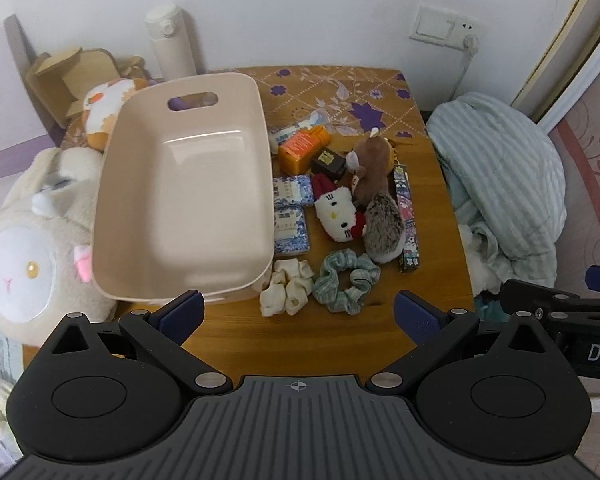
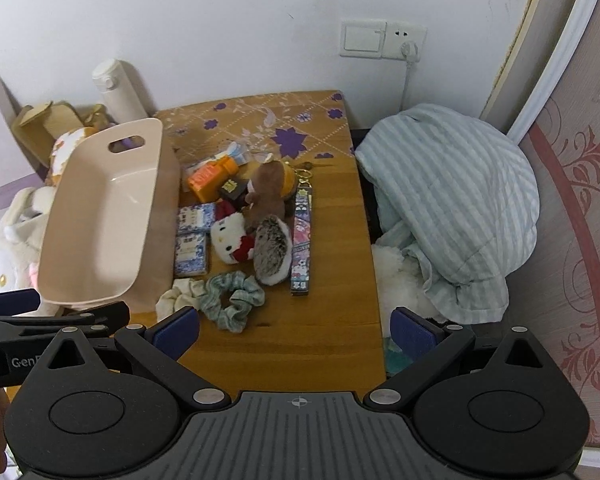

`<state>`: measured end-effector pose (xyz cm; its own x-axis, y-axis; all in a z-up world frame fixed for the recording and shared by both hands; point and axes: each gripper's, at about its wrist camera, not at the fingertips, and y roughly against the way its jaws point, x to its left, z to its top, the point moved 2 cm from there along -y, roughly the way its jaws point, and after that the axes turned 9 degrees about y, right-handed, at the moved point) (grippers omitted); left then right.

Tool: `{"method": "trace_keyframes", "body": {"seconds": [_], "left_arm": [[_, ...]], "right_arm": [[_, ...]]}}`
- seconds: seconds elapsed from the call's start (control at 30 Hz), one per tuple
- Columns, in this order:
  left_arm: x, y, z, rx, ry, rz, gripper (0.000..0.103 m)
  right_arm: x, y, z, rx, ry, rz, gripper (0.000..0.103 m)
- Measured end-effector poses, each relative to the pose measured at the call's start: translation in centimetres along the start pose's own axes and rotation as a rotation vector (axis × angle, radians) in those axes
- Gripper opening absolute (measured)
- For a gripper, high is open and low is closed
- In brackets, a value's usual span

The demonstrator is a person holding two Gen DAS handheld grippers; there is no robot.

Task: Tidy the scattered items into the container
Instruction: 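Grasp the cream scrunchie with left gripper while right gripper grasps green plaid scrunchie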

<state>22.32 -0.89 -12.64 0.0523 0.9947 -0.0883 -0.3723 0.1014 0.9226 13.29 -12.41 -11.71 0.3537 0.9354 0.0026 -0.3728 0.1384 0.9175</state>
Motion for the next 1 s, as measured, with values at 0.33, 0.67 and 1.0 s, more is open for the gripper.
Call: {"method": "trace_keyframes", "body": {"seconds": [0.33, 0.67, 1.0], "left_arm": [[0.7, -5.2, -0.3, 0.06, 0.028, -0.035, 0.103], [1.6, -10.0, -1.7, 0.12, 0.101, -0.031, 0.103], [3.6, -14.8, -2.8, 0.084, 0.268, 0.008, 0.101]], "right_arm": [[-0.1, -4.7, 1.2, 0.079, -0.025, 0.013, 0.1], [-0.6, -10.0, 0.3, 0.119, -0.036, 0.079, 0.095], [0.7, -16.0, -0.1, 0.127, 0.02, 0.188, 0.089]]}}
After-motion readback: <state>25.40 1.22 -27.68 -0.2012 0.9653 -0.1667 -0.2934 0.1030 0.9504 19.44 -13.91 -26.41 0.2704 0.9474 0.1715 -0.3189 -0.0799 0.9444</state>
